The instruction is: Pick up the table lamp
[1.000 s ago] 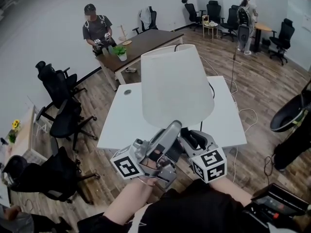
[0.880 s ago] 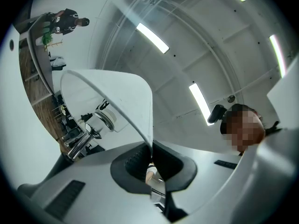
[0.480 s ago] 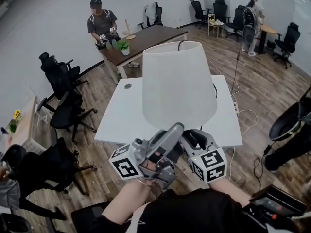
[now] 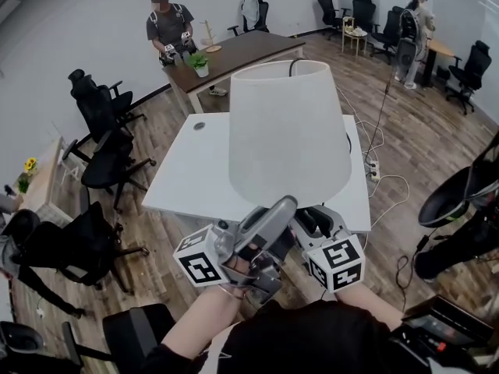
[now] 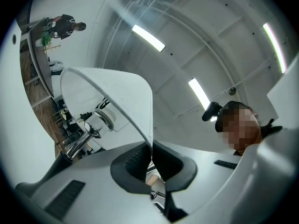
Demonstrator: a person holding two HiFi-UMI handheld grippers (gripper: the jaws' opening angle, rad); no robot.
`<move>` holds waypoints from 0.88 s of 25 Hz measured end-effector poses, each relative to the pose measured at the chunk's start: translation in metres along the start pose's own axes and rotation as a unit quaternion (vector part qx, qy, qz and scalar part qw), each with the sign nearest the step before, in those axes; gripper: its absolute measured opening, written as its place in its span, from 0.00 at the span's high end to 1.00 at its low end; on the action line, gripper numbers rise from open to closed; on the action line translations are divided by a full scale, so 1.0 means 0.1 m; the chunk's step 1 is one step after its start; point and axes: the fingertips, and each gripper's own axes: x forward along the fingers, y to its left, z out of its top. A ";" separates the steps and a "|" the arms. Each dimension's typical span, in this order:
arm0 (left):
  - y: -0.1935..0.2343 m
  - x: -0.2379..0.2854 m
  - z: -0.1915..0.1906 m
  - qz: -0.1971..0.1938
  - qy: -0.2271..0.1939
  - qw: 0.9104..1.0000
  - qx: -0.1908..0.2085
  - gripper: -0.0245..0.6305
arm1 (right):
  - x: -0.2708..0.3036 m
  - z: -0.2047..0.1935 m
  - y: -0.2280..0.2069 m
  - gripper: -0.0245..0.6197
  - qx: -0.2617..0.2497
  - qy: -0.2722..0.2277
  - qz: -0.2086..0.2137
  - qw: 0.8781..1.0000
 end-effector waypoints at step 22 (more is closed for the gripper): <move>-0.48 0.35 -1.20 0.047 0.013 0.999 0.011 0.94 | -1.08 -0.58 -0.17 0.70 0.019 0.009 0.051 0.998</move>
